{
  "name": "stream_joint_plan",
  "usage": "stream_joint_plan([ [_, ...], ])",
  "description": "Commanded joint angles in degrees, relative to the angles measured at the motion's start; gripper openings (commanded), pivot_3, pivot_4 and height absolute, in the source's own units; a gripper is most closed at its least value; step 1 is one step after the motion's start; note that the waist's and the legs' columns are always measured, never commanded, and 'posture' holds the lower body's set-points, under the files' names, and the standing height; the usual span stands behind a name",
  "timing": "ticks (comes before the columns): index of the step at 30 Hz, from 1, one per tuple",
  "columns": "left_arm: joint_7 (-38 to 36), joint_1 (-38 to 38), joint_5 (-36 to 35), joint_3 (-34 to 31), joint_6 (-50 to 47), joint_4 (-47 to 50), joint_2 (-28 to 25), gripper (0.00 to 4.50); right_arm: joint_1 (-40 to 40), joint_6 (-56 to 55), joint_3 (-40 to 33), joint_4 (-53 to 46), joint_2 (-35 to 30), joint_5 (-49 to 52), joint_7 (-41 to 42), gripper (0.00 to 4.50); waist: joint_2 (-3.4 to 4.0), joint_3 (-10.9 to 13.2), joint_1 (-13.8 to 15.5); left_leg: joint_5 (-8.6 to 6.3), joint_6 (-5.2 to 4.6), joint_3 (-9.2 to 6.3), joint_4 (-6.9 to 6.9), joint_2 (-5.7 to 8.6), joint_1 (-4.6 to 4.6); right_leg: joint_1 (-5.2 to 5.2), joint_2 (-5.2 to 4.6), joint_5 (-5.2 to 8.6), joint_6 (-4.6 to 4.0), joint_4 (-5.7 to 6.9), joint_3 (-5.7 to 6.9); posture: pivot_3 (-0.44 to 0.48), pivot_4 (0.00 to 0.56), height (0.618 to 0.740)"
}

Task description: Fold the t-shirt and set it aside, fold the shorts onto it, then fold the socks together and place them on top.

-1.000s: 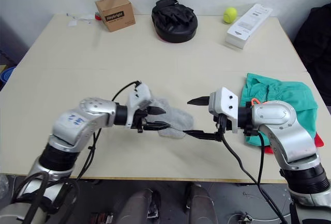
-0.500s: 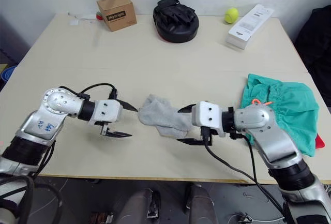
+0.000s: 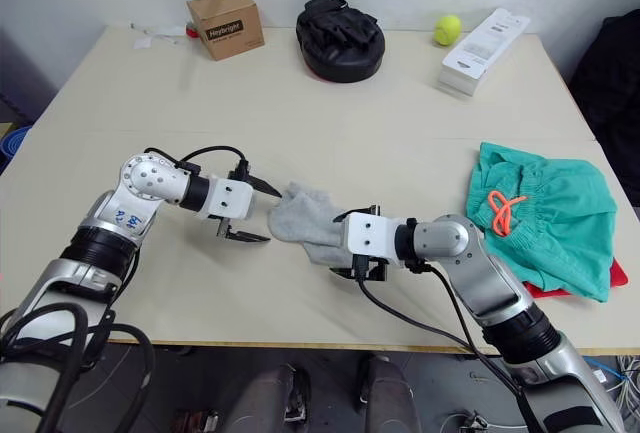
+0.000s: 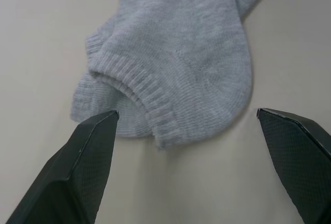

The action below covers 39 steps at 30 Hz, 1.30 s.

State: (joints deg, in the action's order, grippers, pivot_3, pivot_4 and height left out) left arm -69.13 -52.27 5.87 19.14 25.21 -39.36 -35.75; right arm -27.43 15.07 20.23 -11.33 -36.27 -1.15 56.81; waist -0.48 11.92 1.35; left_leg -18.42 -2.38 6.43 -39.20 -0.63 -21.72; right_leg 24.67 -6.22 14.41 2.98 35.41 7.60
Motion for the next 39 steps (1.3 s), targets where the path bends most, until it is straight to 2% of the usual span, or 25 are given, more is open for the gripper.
stream_joint_plan([
  [1, 1.7, -2.6, 2.2, 0.1, 3.7, -4.9, 1.3, 3.87, -0.1, -0.2, 0.0, -0.6, 0.2, -0.9, -0.6, 4.32, 0.00, 0.0, 0.0, 0.00, 0.00, 0.00, 0.00, 0.00, 0.00, 0.00, 0.00, 0.00, 0.00, 0.00, 0.00, 0.000, 0.150, 0.740],
  [3, 2.0, -3.6, 2.9, 0.1, 4.7, -7.6, 2.2, 3.29, 0.0, 0.0, 0.1, -0.4, 0.5, -1.5, -0.9, 3.93, 0.00, 0.0, -0.1, 0.00, 0.00, 0.00, 0.00, 0.00, 0.01, 0.00, 0.00, 0.00, 0.00, 0.01, 0.00, 0.000, 0.150, 0.740],
  [8, 4.0, -4.7, 5.5, 0.9, 6.8, -12.4, 4.6, 1.78, 1.4, 1.2, 0.5, -1.1, 0.6, -2.1, -1.3, 2.18, -0.05, 0.0, 0.0, 0.00, 0.00, 0.00, 0.00, 0.00, 0.01, 0.00, 0.00, 0.00, 0.00, 0.01, 0.01, 0.000, 0.150, 0.740],
  [11, 5.1, -5.1, 7.5, 1.7, 7.5, -13.9, 5.1, 0.79, 2.3, 1.3, 0.5, -1.3, 0.2, -2.7, -1.1, 2.15, -0.11, -0.1, 0.0, 0.00, -0.02, -0.01, -0.01, 0.01, 0.01, -0.03, -0.02, -0.01, 0.02, 0.01, 0.01, 0.000, 0.150, 0.740],
  [14, 5.3, -5.3, 8.0, 1.7, 7.8, -14.7, 5.5, 0.79, 2.6, 1.3, 0.4, -0.8, 0.0, -2.9, -1.2, 2.15, -0.16, -0.1, 0.0, 0.00, -0.03, -0.02, -0.01, 0.01, 0.11, -0.12, -0.03, -0.01, 0.02, 0.01, 0.01, 0.000, 0.150, 0.740],
  [16, 4.8, -5.5, 7.9, 1.5, 7.7, -14.8, 5.7, 0.75, 2.5, 1.4, 0.5, -0.3, 0.1, -2.9, -1.2, 1.79, -0.16, -0.1, 0.0, -0.01, -0.05, -0.02, -0.01, 0.01, 0.12, -0.11, -0.04, -0.01, 0.02, 0.02, 0.00, 0.000, 0.150, 0.740],
  [17, 4.3, -5.6, 7.7, 1.4, 7.6, -14.8, 5.7, 0.75, 2.4, 1.5, 0.4, 0.0, 0.2, -2.9, -1.2, 1.57, -0.17, -0.1, 0.0, -0.01, -0.05, -0.02, -0.01, 0.01, 0.12, -0.11, -0.05, -0.01, 0.02, 0.02, 0.00, 0.000, 0.150, 0.740],
  [21, 1.8, -5.6, 6.6, 0.9, 5.8, -14.4, 5.6, 0.75, 1.5, 0.6, 0.4, 1.2, 0.3, -2.9, -1.0, 0.22, -0.17, -0.1, 0.0, -0.01, -0.04, -0.02, -0.01, 0.01, 0.12, -0.11, -0.05, -0.01, 0.02, 0.02, 0.00, 0.000, 0.150, 0.740],
  [22, 0.2, -5.2, 6.2, 0.8, 4.0, -13.6, 5.3, 0.75, 1.2, -0.2, 0.4, 1.7, 0.0, -2.8, -0.7, 0.04, -0.17, -0.1, -0.1, -0.01, -0.04, -0.02, -0.02, 0.01, 0.12, -0.11, -0.05, -0.01, 0.02, 0.03, 0.00, 0.000, 0.150, 0.740],
  [26, -6.2, -2.2, 3.7, 0.5, -1.6, -6.4, 3.2, 0.75, 0.4, -6.9, 0.3, 4.4, -1.9, -2.9, 2.0, 0.04, -0.17, -0.1, -0.3, -0.01, -0.04, 0.00, -0.01, 0.01, 0.13, -0.10, -0.02, -0.01, 0.02, 0.03, 0.00, 0.000, 0.150, 0.740],
  [31, -12.5, 6.4, -1.5, -0.7, -13.2, 12.7, -1.9, 0.75, -1.0, -19.9, 1.1, 10.0, -4.0, -3.5, 5.2, 0.04, -0.18, -0.1, -1.6, -0.04, -0.05, 0.03, 0.00, -0.01, 0.12, -0.10, -0.01, 0.02, 0.06, 0.00, -0.03, 0.000, 0.150, 0.740],
  [36, -14.3, 17.8, -5.5, -3.2, -25.3, 34.7, -9.6, 0.75, -3.8, -39.3, 2.1, 18.7, -5.6, -2.6, 10.4, 0.04, -0.17, -0.1, -2.2, -0.07, 0.00, 0.09, 0.05, -0.04, 0.19, -0.09, 0.03, 0.06, 0.07, 0.02, -0.12, 0.000, 0.150, 0.740],
  [39, -12.3, 21.9, -6.7, -4.5, -30.5, 42.0, -11.6, 0.75, -5.5, -45.6, 2.1, 23.3, -5.0, -1.3, 12.4, 0.04, -0.17, -0.1, -2.0, -0.09, 0.04, 0.09, 0.07, -0.07, 0.24, -0.10, 0.03, 0.10, 0.05, 0.03, -0.15, 0.000, 0.150, 0.740],
])
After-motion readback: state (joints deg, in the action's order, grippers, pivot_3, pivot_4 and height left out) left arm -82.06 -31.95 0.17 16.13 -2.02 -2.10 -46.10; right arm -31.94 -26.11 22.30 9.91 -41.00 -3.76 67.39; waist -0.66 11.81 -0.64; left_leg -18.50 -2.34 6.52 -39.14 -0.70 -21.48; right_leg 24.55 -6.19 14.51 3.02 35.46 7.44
